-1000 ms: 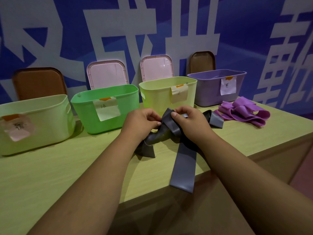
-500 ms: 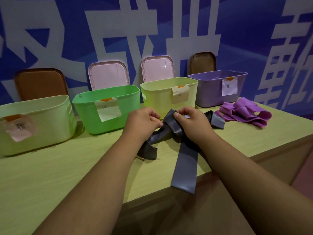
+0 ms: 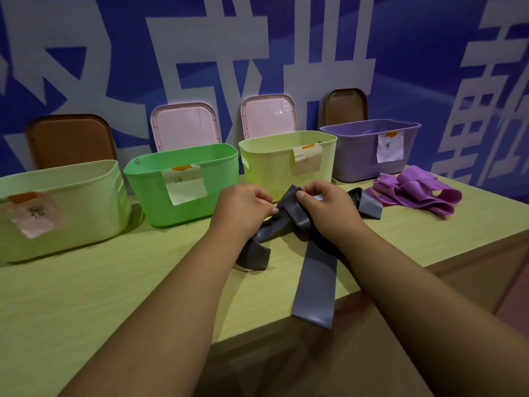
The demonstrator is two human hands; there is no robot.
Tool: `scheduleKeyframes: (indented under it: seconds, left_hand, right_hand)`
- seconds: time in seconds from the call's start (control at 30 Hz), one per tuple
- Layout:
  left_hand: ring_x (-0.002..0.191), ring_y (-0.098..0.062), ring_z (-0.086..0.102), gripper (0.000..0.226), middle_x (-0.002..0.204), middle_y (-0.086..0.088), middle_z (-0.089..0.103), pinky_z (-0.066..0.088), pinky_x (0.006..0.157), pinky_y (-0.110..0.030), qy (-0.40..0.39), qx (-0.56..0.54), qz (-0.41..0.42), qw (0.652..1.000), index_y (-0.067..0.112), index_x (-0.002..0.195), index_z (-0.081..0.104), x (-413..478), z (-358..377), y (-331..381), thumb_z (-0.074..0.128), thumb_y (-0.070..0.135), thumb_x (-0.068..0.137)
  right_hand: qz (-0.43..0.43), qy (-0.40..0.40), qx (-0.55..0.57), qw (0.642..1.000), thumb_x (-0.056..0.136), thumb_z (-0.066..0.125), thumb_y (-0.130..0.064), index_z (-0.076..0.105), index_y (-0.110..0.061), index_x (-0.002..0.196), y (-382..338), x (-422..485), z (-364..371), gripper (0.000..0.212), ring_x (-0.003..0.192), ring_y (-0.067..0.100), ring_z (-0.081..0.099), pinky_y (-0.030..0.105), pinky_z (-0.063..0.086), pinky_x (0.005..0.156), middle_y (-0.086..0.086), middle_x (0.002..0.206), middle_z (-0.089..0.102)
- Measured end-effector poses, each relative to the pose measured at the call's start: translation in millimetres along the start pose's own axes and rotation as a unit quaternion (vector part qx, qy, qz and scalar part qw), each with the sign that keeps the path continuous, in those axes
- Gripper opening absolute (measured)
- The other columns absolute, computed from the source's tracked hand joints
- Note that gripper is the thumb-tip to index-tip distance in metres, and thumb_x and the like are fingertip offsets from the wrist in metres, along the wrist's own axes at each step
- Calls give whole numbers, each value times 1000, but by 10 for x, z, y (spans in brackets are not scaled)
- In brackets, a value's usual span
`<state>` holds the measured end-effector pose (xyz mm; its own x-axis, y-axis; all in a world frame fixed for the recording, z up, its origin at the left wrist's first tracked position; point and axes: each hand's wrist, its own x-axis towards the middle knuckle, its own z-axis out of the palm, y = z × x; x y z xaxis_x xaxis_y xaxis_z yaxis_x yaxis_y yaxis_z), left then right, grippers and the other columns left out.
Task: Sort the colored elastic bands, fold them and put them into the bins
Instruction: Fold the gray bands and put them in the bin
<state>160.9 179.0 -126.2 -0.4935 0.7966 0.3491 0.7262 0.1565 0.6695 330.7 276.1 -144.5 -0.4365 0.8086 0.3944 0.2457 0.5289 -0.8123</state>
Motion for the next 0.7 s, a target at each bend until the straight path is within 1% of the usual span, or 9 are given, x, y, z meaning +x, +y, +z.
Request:
scheduleKeyframes:
  seconds: [0.07, 0.13, 0.23, 0.3, 0.37, 0.47, 0.53, 0.63, 0.7]
  left_hand:
    - [82, 0, 74, 23, 82, 11, 80, 59, 82, -21, -10, -12, 2, 1000, 23, 105, 79, -1, 0, 1, 90, 19, 85]
    - [85, -3, 75, 33, 86, 10, 79, 61, 84, -26, -31, -42, 4, 999, 23, 110, 74, -7, 11, 2, 91, 16, 83]
    - [84, -10, 73, 40, 88, 6, 77, 59, 79, -30, -41, -71, 15, 997, 24, 110, 69, -2, 20, -6, 94, 14, 80]
    - [78, -10, 70, 37, 86, 4, 75, 54, 70, -27, -30, -73, 29, 996, 27, 105, 67, -1, 7, -5, 93, 15, 80]
    - [74, -7, 66, 33, 84, 5, 73, 48, 66, -22, -25, -71, 45, 996, 28, 100, 67, -11, -16, 7, 92, 16, 82]
    - [79, -10, 66, 26, 84, 6, 72, 50, 69, -23, -11, -40, 69, 997, 28, 94, 69, -54, -45, 60, 90, 16, 84]
    - [81, -13, 67, 26, 84, 5, 72, 53, 71, -26, 6, -42, 63, 997, 26, 92, 69, -80, -67, 84, 91, 14, 82]
    - [79, -16, 67, 28, 82, 3, 72, 54, 72, -29, 26, -59, 50, 997, 24, 88, 68, -103, -89, 93, 92, 12, 80]
    - [76, -14, 66, 25, 79, 5, 73, 53, 70, -28, 24, -73, 51, 996, 23, 87, 70, -141, -136, 112, 91, 10, 80]
  right_hand:
    - [2, 0, 4, 1000, 107, 63, -35, 73, -23, 102, 4, 1, 0, 16, 97, 13, 64, 41, 55, 88, -7, 98, 70]
    - [1, 2, 8, 1000, 107, 63, -35, 73, -24, 101, 7, 1, -2, 16, 97, 13, 65, 41, 55, 87, -7, 98, 71]
    - [3, 4, 24, 1000, 106, 64, -38, 73, -26, 101, 5, -5, -8, 16, 96, 12, 66, 43, 57, 87, -8, 97, 72]
    - [3, 3, 29, 1000, 106, 64, -38, 73, -26, 100, 1, -14, -7, 16, 95, 11, 66, 43, 58, 87, -8, 96, 72]
    - [8, 3, 37, 999, 106, 64, -39, 74, -27, 100, -3, -24, -6, 17, 95, 12, 67, 45, 60, 88, -7, 96, 71]
    - [20, 6, 62, 998, 105, 64, -40, 74, -27, 98, -7, -43, -15, 18, 96, 16, 69, 50, 62, 90, -5, 96, 73]
    - [28, 0, 78, 997, 105, 65, -39, 75, -25, 99, -43, -71, -19, 18, 98, 19, 70, 50, 61, 92, -2, 97, 74]
    - [58, -13, 158, 986, 105, 68, -35, 78, -19, 100, -92, -120, -38, 20, 102, 29, 72, 51, 59, 94, 7, 97, 76]
    - [101, -37, 245, 963, 105, 68, -35, 79, -18, 101, -157, -179, -84, 21, 102, 34, 71, 48, 57, 90, 13, 103, 76]
